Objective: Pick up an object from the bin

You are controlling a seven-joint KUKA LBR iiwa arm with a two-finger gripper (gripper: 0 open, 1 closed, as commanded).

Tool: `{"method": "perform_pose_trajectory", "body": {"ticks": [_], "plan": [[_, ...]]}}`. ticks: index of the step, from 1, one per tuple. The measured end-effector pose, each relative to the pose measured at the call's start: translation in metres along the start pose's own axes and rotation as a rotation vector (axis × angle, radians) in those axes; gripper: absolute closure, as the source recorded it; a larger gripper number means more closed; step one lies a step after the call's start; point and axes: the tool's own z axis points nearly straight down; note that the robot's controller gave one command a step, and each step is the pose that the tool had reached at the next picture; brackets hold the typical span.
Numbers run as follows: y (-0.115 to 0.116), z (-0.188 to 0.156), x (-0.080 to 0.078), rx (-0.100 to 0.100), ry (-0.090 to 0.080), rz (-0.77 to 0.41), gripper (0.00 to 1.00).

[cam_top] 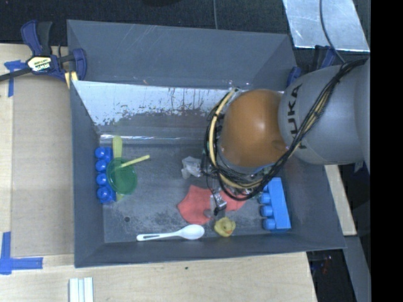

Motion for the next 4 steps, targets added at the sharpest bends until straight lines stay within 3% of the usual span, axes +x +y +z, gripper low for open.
{"method": "perform_pose_trajectory", "body": {"ticks": [1,2,3,4], "plan": [[0.000,0.000,0.000,0.000,0.000,0.000,0.00],[-0.004,0.010,0.012,0.000,-0.003,0.093,0.00],[0.003,0.010,0.021,0.000,-0.001,0.081,1.00],[0.003,0.010,0.021,0.000,-0.001,0.082,1.00]]}}
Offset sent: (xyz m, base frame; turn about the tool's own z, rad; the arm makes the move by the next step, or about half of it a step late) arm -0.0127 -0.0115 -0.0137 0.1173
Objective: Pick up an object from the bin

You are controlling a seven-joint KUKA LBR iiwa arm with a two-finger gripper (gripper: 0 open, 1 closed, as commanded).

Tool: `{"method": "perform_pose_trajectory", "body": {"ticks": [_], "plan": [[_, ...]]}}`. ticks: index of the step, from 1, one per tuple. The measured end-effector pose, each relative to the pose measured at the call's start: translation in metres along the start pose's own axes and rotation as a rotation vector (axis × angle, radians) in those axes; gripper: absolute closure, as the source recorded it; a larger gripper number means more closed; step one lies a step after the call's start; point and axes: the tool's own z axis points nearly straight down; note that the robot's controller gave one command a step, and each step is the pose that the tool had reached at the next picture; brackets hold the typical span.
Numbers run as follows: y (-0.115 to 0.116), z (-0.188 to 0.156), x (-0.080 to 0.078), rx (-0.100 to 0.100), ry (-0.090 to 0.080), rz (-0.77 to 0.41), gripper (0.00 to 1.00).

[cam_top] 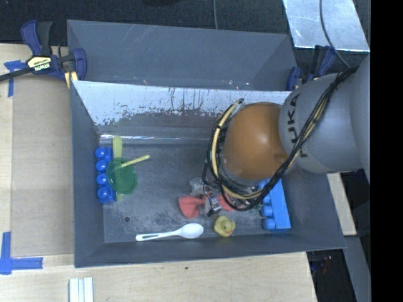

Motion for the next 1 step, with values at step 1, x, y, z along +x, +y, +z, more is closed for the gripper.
{"method": "perform_pose_trajectory", "body": {"ticks": [1], "plan": [[0.0100,-0.0158,0.0096,-0.001,0.003,0.056,1.00]]}}
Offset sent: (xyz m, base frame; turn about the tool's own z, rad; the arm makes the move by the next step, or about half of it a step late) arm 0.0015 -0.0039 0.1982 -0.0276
